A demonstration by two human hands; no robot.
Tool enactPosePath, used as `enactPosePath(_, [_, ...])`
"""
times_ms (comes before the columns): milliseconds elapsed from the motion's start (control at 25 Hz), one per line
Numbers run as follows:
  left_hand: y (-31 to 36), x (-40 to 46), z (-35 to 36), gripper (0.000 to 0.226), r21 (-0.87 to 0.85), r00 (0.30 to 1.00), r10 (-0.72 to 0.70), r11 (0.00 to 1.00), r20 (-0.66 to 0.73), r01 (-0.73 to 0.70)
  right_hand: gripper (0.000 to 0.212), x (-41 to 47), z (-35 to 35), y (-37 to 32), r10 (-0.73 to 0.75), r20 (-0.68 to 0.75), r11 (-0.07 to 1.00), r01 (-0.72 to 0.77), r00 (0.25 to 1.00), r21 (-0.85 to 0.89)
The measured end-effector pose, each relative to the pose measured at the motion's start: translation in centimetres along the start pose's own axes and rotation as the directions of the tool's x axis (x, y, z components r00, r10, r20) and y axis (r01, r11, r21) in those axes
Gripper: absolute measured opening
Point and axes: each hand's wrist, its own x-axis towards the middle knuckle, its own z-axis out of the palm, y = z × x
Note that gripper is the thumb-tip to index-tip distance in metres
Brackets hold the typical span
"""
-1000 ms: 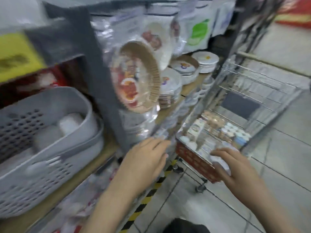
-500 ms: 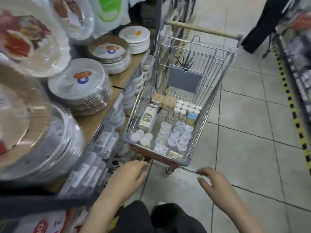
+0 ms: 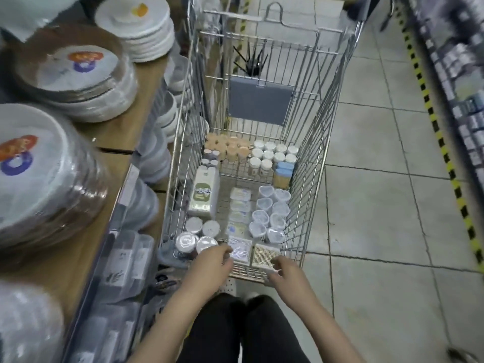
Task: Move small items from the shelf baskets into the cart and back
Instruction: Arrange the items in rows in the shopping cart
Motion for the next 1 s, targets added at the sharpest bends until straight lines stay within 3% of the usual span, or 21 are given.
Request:
enactPosePath(200, [-1.5, 7.8, 3.7, 0.036, -0.043, 0.978, -0.128, 0.990, 0.167, 0.137, 0.047, 7.2, 2.1, 1.0, 0.213, 0.183, 0.977, -0.208, 0.960, -0.044])
enactPosePath(400, [-4.7, 12.8, 7.5, 0.036, -0.023, 0.927, -0.297, 0.950, 0.229, 0.311, 0.044, 12.2, 3.7, 2.9, 0.326, 0.170, 0.944, -0.328, 0.930, -0.016])
enactPosePath(480, [-5.4, 14.4, 8.9, 0.035, -0.009, 0.909, -0.345, 0.934, 0.234, 0.357, 0.035, 13.8, 4.6, 3.8, 0.382, 0.194, 0.920, -0.392, 0.904, 0.018])
enactPosePath(560, [-6.1, 15.9, 10.4, 0.034, 0.008, 0.880, -0.404, 0.910, 0.250, 0.416, 0.010, 15.5, 5.8, 4.7, 0.432, 0.211, 0.891, -0.451, 0.877, 0.052])
enactPosePath(640, [-6.8, 17.5, 11.8, 0.037, 0.004, 0.859, -0.464, 0.880, 0.218, 0.474, 0.005, 17.0, 7.0, 5.3, 0.492, 0.174, 0.850, -0.514, 0.853, 0.115])
enactPosePath(720, [-7.8, 18.9, 13.3, 0.053, -0.044, 0.833, -0.525, 0.841, 0.174, 0.539, 0.023, 18.2, 8.2, 5.8, 0.552, 0.130, 0.807, -0.567, 0.824, 0.168])
enactPosePath(840, [-8.8, 20.0, 15.0, 0.066, -0.063, 0.800, -0.581, 0.802, 0.146, 0.594, 0.060, 19.2, 9.8, 6.0, 0.617, 0.056, 0.778, -0.619, 0.785, 0.110])
enactPosePath(1000, [-8.6, 20.1, 15.6, 0.076, -0.055, 0.797, -0.588, 0.799, 0.137, 0.599, 0.068, 19.6, 11.0, 6.3, 0.624, -0.053, 0.781, -0.625, 0.779, 0.000])
